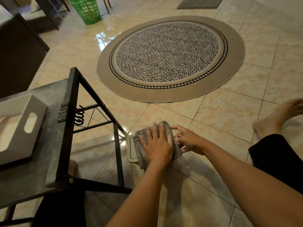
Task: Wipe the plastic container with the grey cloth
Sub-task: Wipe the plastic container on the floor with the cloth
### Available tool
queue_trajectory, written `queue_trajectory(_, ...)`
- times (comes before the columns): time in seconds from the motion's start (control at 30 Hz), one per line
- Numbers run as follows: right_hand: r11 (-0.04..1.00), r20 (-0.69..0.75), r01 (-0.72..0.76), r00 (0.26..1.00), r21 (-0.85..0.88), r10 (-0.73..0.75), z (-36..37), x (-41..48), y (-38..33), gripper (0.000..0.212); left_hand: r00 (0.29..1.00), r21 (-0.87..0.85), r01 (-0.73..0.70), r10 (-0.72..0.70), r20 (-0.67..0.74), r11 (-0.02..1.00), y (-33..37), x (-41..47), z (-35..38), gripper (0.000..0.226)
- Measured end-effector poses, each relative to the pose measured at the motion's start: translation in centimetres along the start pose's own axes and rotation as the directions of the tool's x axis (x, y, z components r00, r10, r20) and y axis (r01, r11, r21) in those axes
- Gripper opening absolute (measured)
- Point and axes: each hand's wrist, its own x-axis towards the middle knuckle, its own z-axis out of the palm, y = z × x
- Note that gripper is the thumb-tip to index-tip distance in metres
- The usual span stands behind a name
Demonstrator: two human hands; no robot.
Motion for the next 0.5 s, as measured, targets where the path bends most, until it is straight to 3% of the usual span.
queue_trajectory(0.13, 1.0, -0.007, 0.019, 1.0, 0.018, -0.018, 0.4, 0.1, 0.2, 0.044, 0.999, 0.029, -0.045, 0.045, -0.009, 0.999, -1.1, -0.1, -0.4, 0.059)
queue_trajectory(0.37, 0.992, -0.076, 0.089, 0.992, -0.088, -0.096, 1.0, 0.7, 0.4, 0.048, 0.992, 0.061, -0.1, 0.104, -0.067, 0.993, -3.3, -2.6, 0.0, 0.061)
queue_trajectory(0.5, 0.992, -0.033, 0.084, 0.996, -0.096, -0.088, 0.7, 0.4, 0.2, 0.057, 0.989, 0.103, -0.14, 0.145, -0.035, 0.985, -2.3, -3.3, 0.5, 0.057)
